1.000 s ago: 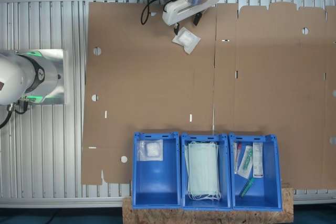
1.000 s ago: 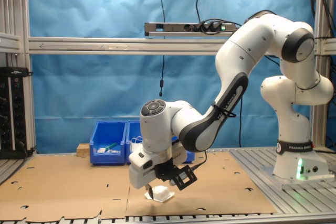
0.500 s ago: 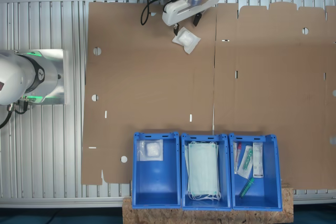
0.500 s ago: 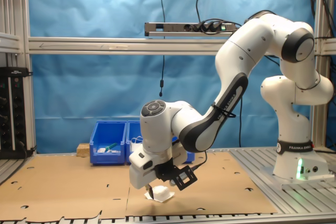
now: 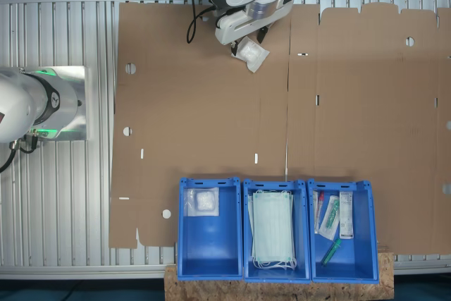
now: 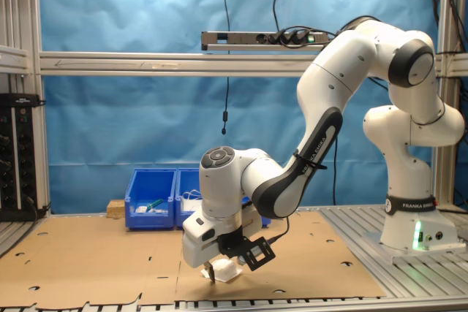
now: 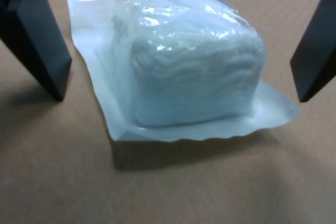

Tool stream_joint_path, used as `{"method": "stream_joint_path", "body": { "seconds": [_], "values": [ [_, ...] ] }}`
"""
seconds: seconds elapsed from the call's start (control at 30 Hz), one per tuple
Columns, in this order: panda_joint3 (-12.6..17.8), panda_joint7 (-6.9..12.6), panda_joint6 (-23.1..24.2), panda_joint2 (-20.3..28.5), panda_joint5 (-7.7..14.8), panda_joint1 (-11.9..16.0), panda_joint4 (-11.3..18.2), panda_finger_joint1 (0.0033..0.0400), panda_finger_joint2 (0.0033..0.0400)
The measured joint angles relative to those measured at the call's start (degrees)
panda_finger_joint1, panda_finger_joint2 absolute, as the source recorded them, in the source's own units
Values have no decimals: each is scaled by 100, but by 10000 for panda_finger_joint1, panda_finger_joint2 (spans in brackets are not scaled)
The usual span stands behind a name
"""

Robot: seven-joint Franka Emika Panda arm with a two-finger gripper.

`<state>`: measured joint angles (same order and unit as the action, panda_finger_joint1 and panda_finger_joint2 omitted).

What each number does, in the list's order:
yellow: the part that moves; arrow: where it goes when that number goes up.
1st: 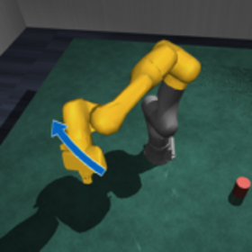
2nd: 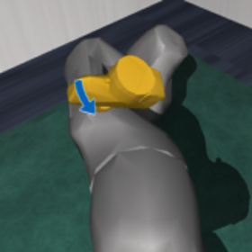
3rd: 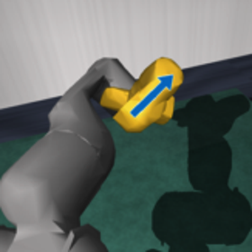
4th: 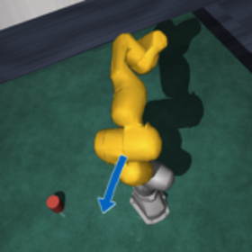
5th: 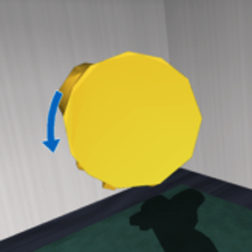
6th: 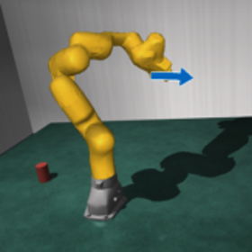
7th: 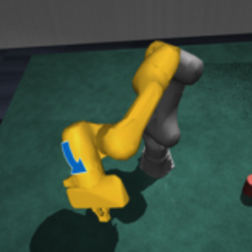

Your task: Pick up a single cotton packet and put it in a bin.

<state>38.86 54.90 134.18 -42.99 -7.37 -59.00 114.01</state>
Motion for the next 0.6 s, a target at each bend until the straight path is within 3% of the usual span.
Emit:
{"method": "stream_joint_path", "body": {
  "seconds": [0.6],
  "values": [
    [-129, 31, 208, 65, 0, 194, 24, 400, 400]
  ]
}}
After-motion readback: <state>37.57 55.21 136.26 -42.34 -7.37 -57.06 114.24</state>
